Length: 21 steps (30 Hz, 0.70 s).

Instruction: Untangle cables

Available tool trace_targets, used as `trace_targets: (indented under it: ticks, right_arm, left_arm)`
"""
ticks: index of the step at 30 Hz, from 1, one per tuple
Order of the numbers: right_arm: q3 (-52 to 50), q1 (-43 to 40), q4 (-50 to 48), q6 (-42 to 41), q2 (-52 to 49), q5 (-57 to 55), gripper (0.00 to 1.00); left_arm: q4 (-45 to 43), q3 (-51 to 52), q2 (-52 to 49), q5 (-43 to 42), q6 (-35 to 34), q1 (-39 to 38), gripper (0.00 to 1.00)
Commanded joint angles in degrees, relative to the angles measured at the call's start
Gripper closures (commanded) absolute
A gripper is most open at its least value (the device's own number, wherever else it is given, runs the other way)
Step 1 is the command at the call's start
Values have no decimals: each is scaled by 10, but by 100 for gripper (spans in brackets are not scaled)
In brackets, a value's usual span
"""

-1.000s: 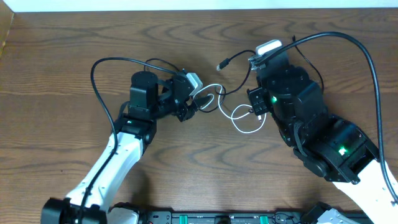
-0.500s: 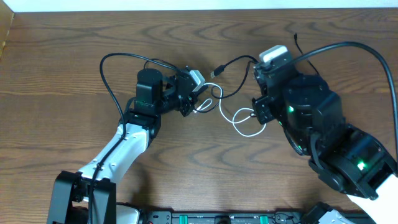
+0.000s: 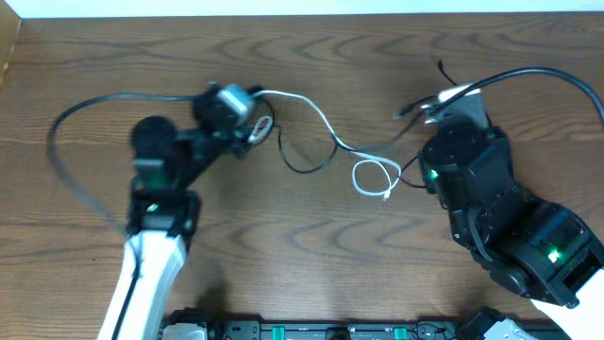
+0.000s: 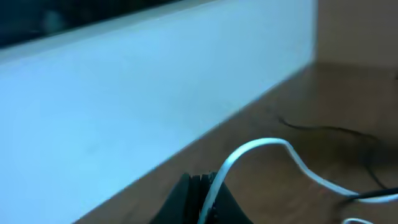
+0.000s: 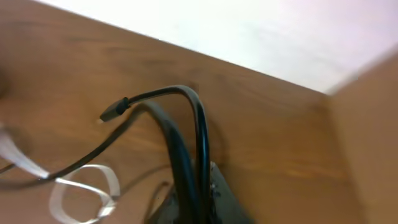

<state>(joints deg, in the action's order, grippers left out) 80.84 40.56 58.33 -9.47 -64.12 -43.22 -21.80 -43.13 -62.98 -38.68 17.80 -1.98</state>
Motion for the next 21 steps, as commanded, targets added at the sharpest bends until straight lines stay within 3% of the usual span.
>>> trace_targets:
  ticks: [1, 10, 16, 17, 19, 20, 21]
  right_arm:
    - [5, -19, 10, -54, 1, -125, 99]
    - [5, -126, 45, -144, 0, -112, 99]
    - [5, -170, 12, -128, -3, 40, 97]
    - [5, -170, -2, -98, -5, 96, 78]
    - [5, -170, -26, -23, -11, 217, 20]
    - [5, -170, -37, 12, -15, 279, 1]
    - [5, -170, -45, 46, -19, 336, 1]
  left_arm:
    - [12, -3, 50, 8, -30, 45, 93]
    - [22, -3, 132, 7, -96, 147, 93]
    - [25, -3, 136, 0, -105, 153, 93]
    - [25, -3, 135, -4, -107, 154, 93]
    - [25, -3, 135, -8, -106, 154, 93]
    - [25, -3, 135, -8, -106, 154, 93]
    - [25, -3, 135, -8, -106, 154, 93]
